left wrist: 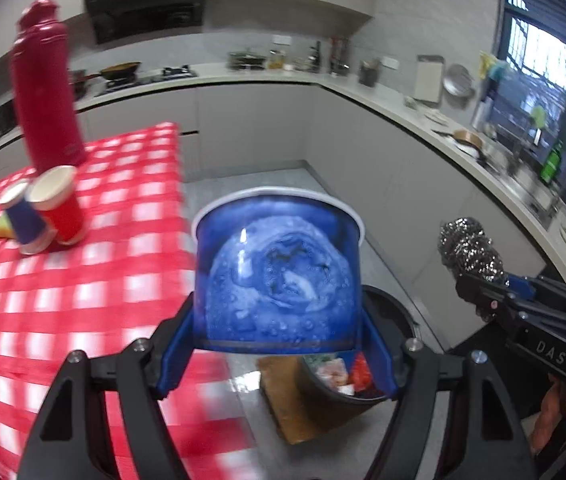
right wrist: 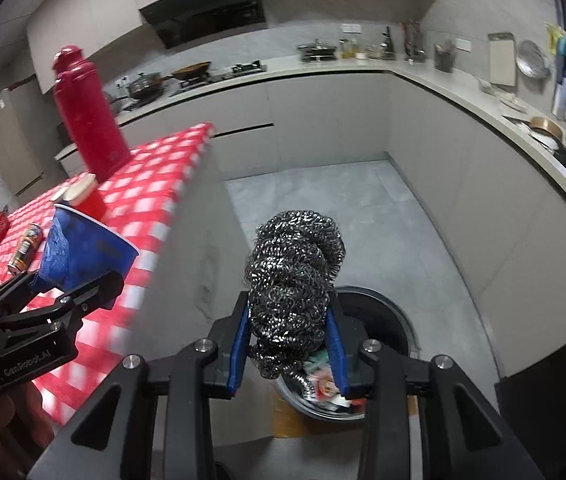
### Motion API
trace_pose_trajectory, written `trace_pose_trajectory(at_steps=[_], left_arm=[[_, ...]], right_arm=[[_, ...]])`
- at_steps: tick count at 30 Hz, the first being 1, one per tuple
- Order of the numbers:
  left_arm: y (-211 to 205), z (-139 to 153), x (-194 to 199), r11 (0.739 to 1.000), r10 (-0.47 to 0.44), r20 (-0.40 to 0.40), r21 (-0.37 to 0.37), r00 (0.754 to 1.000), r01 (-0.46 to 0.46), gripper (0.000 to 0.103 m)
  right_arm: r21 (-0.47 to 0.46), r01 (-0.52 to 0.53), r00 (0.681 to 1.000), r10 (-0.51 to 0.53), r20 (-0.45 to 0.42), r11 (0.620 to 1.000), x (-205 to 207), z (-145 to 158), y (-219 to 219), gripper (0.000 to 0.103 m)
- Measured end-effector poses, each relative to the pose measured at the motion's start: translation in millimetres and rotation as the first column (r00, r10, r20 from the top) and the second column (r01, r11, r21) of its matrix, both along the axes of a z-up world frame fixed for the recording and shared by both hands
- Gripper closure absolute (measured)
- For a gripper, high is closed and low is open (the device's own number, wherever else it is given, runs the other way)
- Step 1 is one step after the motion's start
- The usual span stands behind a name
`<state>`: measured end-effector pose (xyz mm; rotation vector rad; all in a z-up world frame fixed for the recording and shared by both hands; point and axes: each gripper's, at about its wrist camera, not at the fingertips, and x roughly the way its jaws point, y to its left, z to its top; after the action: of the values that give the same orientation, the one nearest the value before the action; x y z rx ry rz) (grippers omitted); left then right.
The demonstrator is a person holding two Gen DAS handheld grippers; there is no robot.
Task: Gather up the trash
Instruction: 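Carry the blue bowl and steel wool over the black bucket with both grippers, then open both grippers to drop the bowl and steel wool into the bucket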
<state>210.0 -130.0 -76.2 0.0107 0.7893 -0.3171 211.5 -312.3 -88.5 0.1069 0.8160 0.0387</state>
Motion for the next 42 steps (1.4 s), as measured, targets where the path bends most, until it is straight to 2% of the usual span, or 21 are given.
trace_pose_trajectory(at_steps=[5,9,15,20,26,30,34,35,36,37,38,40,42], left_arm=[[-44,-21,2,1.0,-0.031,-0.047,-0.005,0.998,0.031,0.029],[-74,-40,1,0.998,-0.055,-0.083,0.011,0.995,0.056,0.029],[-97,-79,5,0.997,-0.062,-0.154,0.033,0.986,0.068,0.029],[-106,-109,13,0.997,-0.057,-0.207,0.036,0.977,0.065,0.029],[-118,-143,27,0.997,-0.045,-0.27,0.052,0.962,0.061,0.029],[-125,-162,38,0.997,-0.036,-0.308,0.053,0.951,0.055,0.029],[-126,-179,50,0.998,-0.046,-0.346,0.015,0.937,0.054,0.028],[-126,-183,52,0.998,-0.052,-0.358,0.005,0.932,0.058,0.024],[-125,-186,53,0.999,-0.047,-0.368,0.006,0.929,0.052,0.018],[-123,-186,52,0.999,-0.022,-0.358,0.019,0.933,0.031,0.006],[-119,-185,50,1.0,-0.003,-0.343,0.026,0.939,0.013,0.0],[-114,-184,49,0.999,0.024,-0.348,0.031,0.937,-0.013,0.0],[-113,-185,47,0.999,0.031,-0.346,0.041,0.938,-0.018,0.0]], right_arm=[[0.001,0.02,0.999,-0.02,-0.042,1.0,-10,-21,-53,0.067],[0.0,0.012,0.997,-0.012,-0.074,1.0,-8,-39,-77,0.067],[0.01,-0.031,0.991,0.032,-0.128,0.999,-5,-80,-105,0.067],[0.013,-0.091,0.979,0.092,-0.179,0.996,3,-118,-110,0.067],[0.001,-0.194,0.95,0.188,-0.248,0.981,19,-170,-101,0.066],[-0.006,-0.272,0.923,0.259,-0.285,0.962,37,-199,-92,0.066],[-0.04,-0.359,0.89,0.329,-0.316,0.932,51,-217,-86,0.064],[-0.068,-0.38,0.882,0.34,-0.326,0.922,54,-222,-85,0.058],[-0.129,-0.391,0.886,0.335,-0.32,0.911,53,-224,-83,0.034],[-0.179,-0.395,0.893,0.33,-0.307,0.901,49,-224,-83,0.016],[-0.205,-0.395,0.901,0.334,-0.277,0.896,45,-220,-87,0.0],[-0.196,-0.365,0.918,0.316,-0.238,0.91,42,-213,-96,0.0],[-0.193,-0.34,0.926,0.291,-0.242,0.921,42,-211,-106,0.0]])
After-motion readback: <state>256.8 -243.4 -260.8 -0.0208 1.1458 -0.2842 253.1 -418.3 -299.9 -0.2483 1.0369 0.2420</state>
